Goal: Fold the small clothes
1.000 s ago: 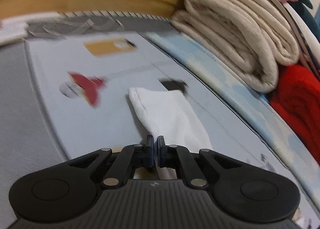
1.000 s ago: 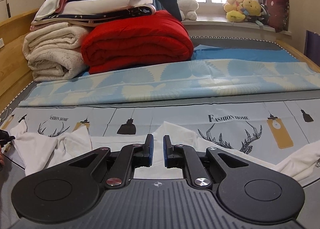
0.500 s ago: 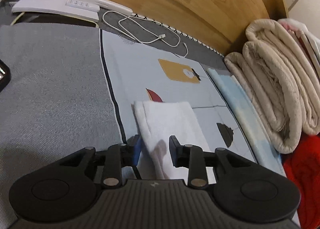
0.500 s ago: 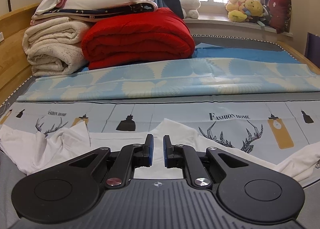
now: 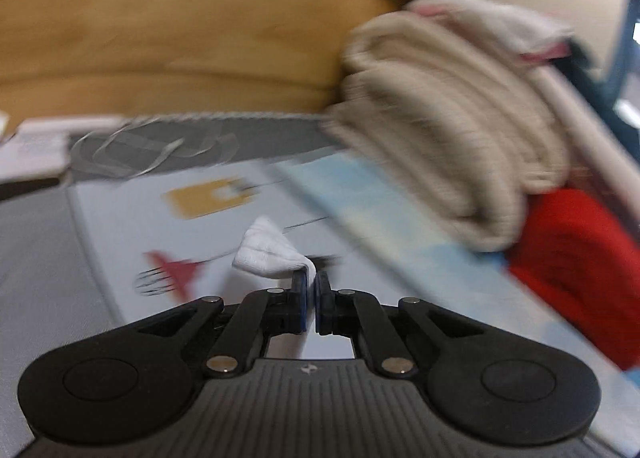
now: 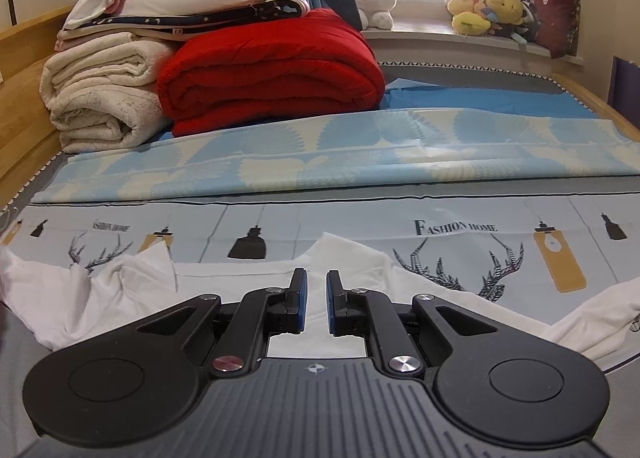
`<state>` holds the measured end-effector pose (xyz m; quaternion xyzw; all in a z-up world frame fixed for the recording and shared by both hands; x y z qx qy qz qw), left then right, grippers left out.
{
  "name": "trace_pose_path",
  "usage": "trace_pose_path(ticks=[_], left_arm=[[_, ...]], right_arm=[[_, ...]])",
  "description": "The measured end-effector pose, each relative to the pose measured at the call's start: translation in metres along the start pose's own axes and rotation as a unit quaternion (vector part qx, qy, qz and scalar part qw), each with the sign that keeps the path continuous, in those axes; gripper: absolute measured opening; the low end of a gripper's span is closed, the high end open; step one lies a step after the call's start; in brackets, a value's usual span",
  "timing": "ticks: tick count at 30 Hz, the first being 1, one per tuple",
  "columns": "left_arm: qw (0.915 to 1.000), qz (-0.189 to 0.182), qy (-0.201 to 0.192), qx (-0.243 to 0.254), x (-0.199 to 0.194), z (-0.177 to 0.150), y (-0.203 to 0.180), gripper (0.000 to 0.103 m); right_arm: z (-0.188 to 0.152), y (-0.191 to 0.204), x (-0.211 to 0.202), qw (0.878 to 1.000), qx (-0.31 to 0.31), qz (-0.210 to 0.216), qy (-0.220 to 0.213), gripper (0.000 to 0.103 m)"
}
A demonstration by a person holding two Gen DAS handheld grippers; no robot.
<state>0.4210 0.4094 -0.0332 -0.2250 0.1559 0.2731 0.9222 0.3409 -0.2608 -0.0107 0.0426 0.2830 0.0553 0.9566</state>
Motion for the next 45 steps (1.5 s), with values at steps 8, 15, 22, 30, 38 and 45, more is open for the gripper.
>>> trace_pose_path(ticks=[8, 15, 22, 30, 38, 45], left_arm=[[0.9823, -0.173, 0.042, 0.059, -0.148, -0.014, -0.174, 0.003], [0.9496, -0.261, 0.119, 0.126, -0.201, -0.127, -0.266, 0.003], [0.9219, -0.24, 0.239, 0.188, -0.17, -0.221, -0.302, 0.003], [0.9198, -0.284, 0.213, 0.167, -0.184, -0.227, -0.344, 0.003], [0.8694, -0.388, 0.263, 0.157, -0.203, -0.24, -0.374, 0.046], [0.9117, -0.294, 0.246, 0.147, -0.157, -0.207, -0.325, 0.046]], right_arm=[[0.011, 0.005, -0.02, 1.0, 0.02, 0.021, -0.012, 0.01], [0.01, -0.005, -0.045, 0.999, 0.046, 0.019, -0.018, 0.01], [-0.004, -0.032, -0.058, 0.999, 0.04, -0.011, -0.001, 0.01], [-0.011, -0.064, -0.049, 0.996, 0.077, -0.032, 0.018, 0.01], [-0.007, -0.068, -0.039, 0.996, 0.077, -0.037, 0.02, 0.01], [-0.008, -0.066, -0.032, 0.995, 0.084, -0.04, 0.023, 0.01]])
Point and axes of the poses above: each gripper's, at about its wrist camera, not at the fingertips, and x roughly the way its jaws point, y to its left, z to its top, the point moved 8 cm from there along x, roughly the way its jaws point, and after that the axes turned 7 degrees about -y, right-handed, at the moved point
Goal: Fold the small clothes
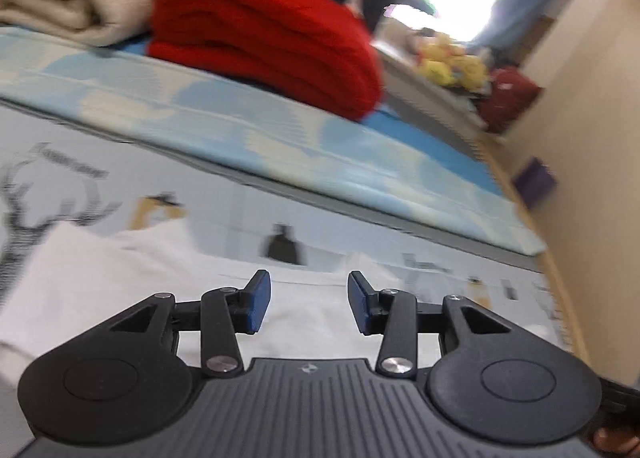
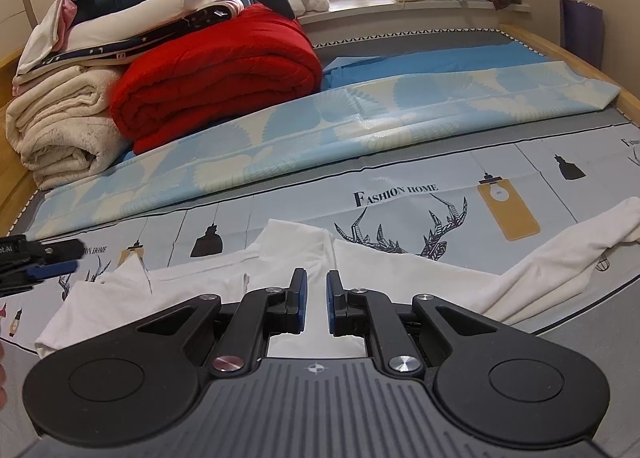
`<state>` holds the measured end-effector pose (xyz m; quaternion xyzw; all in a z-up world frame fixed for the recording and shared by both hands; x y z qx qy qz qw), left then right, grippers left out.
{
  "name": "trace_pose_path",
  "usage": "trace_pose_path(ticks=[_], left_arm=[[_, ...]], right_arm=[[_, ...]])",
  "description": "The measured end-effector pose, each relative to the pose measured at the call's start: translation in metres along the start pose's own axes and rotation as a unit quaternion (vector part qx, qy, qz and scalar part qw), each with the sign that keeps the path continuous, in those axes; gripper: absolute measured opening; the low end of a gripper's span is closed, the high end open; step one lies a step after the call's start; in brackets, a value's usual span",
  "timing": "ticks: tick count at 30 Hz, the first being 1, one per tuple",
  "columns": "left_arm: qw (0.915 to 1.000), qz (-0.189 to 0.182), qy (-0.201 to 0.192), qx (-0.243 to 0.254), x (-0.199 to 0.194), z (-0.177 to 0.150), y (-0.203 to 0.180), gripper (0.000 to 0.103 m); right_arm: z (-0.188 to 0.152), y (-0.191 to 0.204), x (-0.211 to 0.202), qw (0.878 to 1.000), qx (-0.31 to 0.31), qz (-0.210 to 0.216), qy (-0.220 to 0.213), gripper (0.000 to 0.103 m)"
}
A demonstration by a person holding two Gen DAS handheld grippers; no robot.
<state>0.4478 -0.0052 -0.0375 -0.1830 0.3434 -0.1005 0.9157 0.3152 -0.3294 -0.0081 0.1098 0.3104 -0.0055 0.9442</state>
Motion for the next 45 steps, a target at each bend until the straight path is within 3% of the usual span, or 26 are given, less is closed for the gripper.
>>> trace_pose_path(ticks=[6, 12, 31, 42, 45], left_arm=[[0.9962, 0.086, 0.013, 0.009, -0.009, 0.007, 0.053, 0.046], [0.9932, 0.113, 0.024, 0.008, -0.022, 0.011, 0.081, 0.046], [0.9899, 0.135, 0.038, 0.017, -0.02, 0.008, 0.083, 0.051], [0.9893, 0.141, 0.038, -0.003, -0.025, 0.014, 0.092, 0.069], [0.9884, 0.148, 0.035, -0.002, -0.028, 0.018, 0.098, 0.069]], right_arm=[[-0.004, 0.016, 0.011, 1.0, 0.008, 0.006, 0.013, 0.01], [-0.009, 0.039, 0.022, 1.0, -0.008, 0.014, 0.02, 0.01], [-0.013, 0.046, 0.038, 0.999, -0.005, 0.015, 0.035, 0.01], [-0.017, 0.049, 0.052, 0.999, -0.005, 0.011, 0.047, 0.01], [-0.023, 0.051, 0.061, 0.998, -0.007, 0.011, 0.061, 0.023]])
Point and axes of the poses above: each gripper's, at about its wrist camera, not at the fingertips, and x roughly the way its jaws point, y to its left, z to its top, the point moved 8 cm from there along x, roughly the way its jaws point, and after that the axes turned 7 degrees about -y, right-handed, at the moved point
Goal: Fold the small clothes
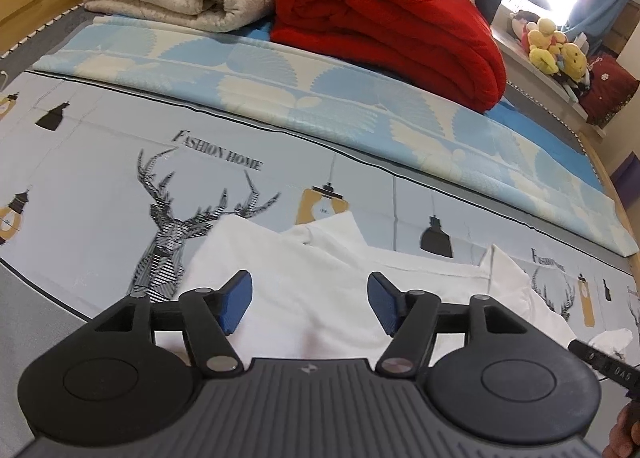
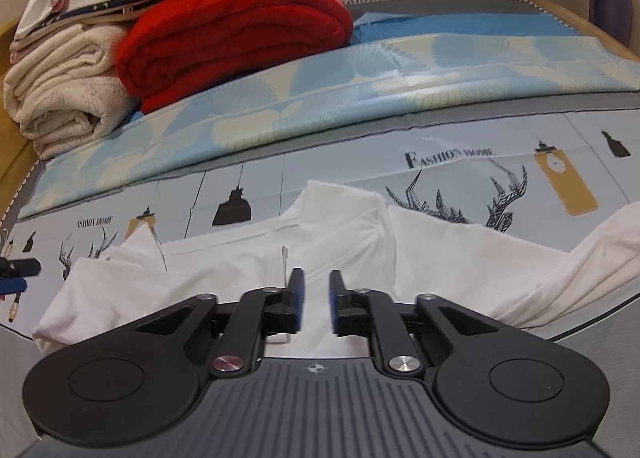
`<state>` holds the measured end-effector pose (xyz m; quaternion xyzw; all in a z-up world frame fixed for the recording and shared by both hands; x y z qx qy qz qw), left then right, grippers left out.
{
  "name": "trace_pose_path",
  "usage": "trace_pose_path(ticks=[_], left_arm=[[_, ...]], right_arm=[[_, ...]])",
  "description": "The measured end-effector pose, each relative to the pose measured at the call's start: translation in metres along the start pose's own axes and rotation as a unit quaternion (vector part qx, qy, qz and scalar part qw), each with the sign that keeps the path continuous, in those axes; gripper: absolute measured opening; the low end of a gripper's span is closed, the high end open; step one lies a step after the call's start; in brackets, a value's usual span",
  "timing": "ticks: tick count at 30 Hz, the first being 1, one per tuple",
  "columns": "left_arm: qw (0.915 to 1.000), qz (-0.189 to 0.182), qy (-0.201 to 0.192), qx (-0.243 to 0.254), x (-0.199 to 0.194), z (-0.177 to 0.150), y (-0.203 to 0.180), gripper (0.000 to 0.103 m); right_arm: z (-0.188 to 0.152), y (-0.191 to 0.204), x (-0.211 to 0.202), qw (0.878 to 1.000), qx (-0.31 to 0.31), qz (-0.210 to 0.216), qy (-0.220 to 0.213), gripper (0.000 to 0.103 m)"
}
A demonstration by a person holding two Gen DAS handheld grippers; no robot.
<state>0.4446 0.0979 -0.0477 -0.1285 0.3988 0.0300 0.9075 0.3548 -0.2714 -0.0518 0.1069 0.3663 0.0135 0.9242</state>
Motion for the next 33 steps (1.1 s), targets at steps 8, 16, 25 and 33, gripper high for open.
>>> trace_pose_path(ticks=[8, 16, 25, 33], left_arm=[[0.9993, 0.01, -0.021, -0.029, -0.009, 0.018, 0.029, 0.02], [0.9976, 0.03, -0.023, -0.058, -0.012, 0.027, 0.061, 0.02], [0.9957, 0.04, -0.021, -0.081, -0.013, 0.03, 0.083, 0.02], [0.9954, 0.029, -0.023, -0.088, -0.015, 0.033, 0.077, 0.02]], right_arm=[[-0.034, 0.008, 0.039, 0.998, 0.004, 0.005, 0.066, 0.03], [-0.054, 0.017, 0.081, 0.996, 0.009, 0.023, 0.085, 0.039], [-0.059, 0.041, 0.09, 0.994, -0.062, 0.071, 0.05, 0.004], [0.006, 0.037, 0.012, 0.994, -0.063, 0.087, -0.011, 0.003]])
Point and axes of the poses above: each gripper's, at about its wrist camera, not at the fingertips, and x roughly the way its jaws point, y to its left, z to its top, the point moved 8 cm from there along x, roughly the way its jaws point, and after that the axes turned 7 degrees about -y, right-handed, at the moved point
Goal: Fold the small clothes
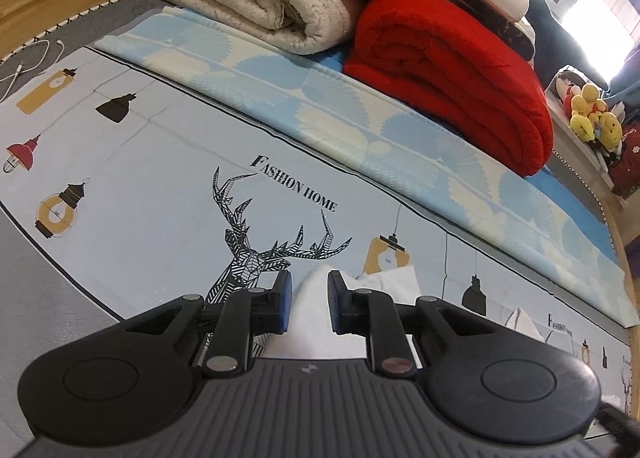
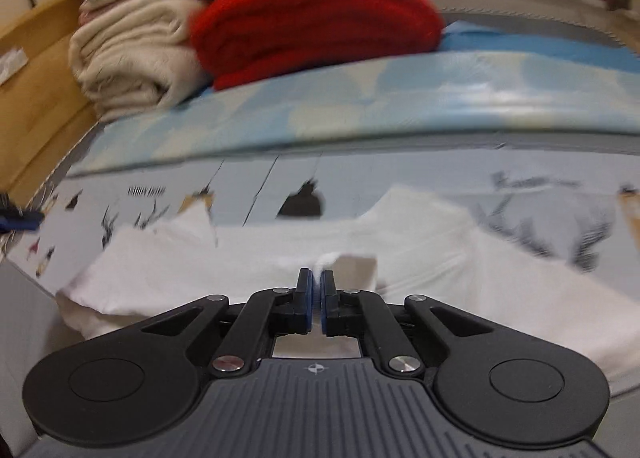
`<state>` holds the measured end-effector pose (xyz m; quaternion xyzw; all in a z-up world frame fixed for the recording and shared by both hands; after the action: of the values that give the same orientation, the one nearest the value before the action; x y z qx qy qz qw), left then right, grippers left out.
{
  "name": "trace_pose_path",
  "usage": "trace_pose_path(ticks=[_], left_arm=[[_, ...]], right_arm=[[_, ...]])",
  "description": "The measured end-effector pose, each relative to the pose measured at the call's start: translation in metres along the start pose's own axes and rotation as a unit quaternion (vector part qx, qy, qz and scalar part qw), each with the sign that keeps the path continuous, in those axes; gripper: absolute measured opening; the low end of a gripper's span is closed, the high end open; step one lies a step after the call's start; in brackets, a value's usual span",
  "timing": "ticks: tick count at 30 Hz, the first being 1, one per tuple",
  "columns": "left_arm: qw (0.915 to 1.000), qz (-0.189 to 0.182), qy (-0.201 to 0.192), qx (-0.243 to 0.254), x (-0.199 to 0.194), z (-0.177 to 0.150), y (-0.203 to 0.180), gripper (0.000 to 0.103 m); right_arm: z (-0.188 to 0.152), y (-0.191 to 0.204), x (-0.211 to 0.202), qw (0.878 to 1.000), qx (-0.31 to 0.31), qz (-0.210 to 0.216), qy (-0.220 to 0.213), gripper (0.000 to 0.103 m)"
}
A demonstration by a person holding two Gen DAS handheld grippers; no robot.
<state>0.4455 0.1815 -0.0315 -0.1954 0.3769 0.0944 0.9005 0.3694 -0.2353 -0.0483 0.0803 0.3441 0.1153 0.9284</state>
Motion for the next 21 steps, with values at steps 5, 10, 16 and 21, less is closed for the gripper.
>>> trace_pose_path(ticks=[5, 10, 16, 21], left_arm=[[0.9998, -0.008, 0.007, 0.015, -0.002, -0.006, -0.008, 0.02], [0.9986, -0.016, 0.03, 0.04, 0.005, -0.022, -0.015, 0.02], [0.9931, -0.032, 0.075, 0.084, 0.024, -0.053, -0.028, 0.02], [0.9882, -0.034, 0.094, 0.116, 0.032, -0.07, -0.037, 0.02]], right_arm=[[0.009, -0.052, -0.04, 0.998, -0.005, -0.064, 0.017, 0.003], [-0.038, -0.12, -0.021, 0.986, 0.077, -0.127, 0.08, 0.005], [-0.03, -0.122, -0.019, 0.988, 0.072, -0.131, 0.045, 0.011], [-0.02, -0.128, -0.028, 0.988, 0.081, -0.132, 0.006, 0.011]])
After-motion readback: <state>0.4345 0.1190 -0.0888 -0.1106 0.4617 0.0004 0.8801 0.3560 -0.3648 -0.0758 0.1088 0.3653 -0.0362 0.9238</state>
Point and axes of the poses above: each gripper's, at about its wrist camera, not at the fingertips, and x roughly the way its jaws point, y to its left, z to its top, the point moved 8 cm from there along x, roughly the way its jaws point, and after that the axes turned 7 degrees about -y, right-handed, at the moved point
